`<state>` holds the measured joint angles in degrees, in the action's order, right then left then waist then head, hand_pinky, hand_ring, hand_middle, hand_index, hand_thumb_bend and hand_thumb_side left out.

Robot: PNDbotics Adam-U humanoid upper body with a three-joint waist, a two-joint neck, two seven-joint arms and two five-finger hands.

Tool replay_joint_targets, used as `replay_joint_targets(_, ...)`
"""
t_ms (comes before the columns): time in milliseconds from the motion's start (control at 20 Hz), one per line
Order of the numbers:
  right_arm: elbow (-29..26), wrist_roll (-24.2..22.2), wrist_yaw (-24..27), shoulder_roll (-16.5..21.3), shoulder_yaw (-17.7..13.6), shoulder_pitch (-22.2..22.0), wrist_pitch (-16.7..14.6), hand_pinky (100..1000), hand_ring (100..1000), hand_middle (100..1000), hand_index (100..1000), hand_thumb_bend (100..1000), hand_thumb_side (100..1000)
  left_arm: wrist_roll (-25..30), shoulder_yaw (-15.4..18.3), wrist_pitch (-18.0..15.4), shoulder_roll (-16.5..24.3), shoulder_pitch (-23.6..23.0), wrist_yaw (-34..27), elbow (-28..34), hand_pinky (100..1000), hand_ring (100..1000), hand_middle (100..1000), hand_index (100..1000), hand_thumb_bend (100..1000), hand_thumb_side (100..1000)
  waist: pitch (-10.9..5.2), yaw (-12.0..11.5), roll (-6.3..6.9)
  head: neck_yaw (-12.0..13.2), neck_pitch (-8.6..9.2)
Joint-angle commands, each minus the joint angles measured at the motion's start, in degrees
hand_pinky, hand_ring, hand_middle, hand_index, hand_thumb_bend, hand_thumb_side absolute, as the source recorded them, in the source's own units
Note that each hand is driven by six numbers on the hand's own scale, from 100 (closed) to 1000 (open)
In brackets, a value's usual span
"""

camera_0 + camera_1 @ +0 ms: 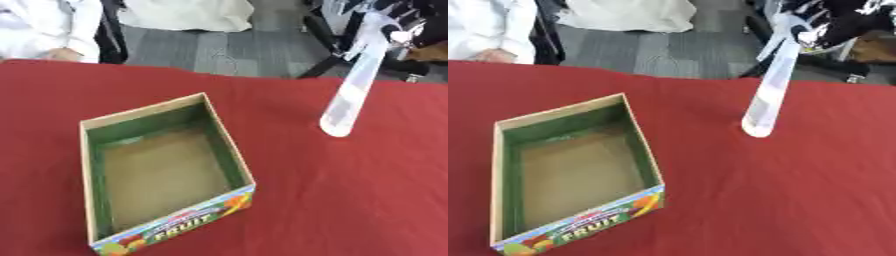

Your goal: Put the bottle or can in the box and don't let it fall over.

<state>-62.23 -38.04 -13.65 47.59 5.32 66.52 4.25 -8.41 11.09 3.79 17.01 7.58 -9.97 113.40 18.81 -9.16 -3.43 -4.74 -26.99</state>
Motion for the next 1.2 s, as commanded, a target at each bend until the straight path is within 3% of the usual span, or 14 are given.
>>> replay_joint_targets(50, -0.39, -0.24, 0.23, 1.25, -0.61, 1.33, 0.13, 858, 867, 880, 859, 100, 100, 0.06, 0.09, -0.02, 0.98, 0.43, 0.55, 1.19, 729, 657, 664, 741, 100, 767, -0.70, 0.00, 0.06, -0.23, 0.91)
replay_joint_targets(400, -0.23, 0.34, 0.58, 1.05, -0.59, 1.42, 0.69, 850, 848, 869, 840, 100, 100, 0.16, 0.05, 0.06, 0.83, 0.44, 0.68, 1.19, 730, 656, 664, 741, 100, 770, -0.26, -0.14, -0.03, -0.19, 0.91)
replay_joint_targets(750, -0.18, 0.19, 1.39, 0.81, -0.27, 1.41, 1.42, 825, 767, 822, 806, 100, 100, 0.22, 0.05, 0.12, 0.73, 0.55, 0.83, 1.19, 731, 656, 664, 740, 100, 770, 0.00, -0.12, 0.00, -0.16, 0.86)
replay_joint_targets(1200, -0.30, 0.73, 2.76, 0.59, -0.16, 1.96, 2.18, 818, 757, 813, 799, 100, 100, 0.33, -0.02, 0.30, 0.66, 0.36, 1.21, 1.19, 732, 656, 664, 739, 100, 771, -0.01, 0.16, 0.12, 0.08, 0.67)
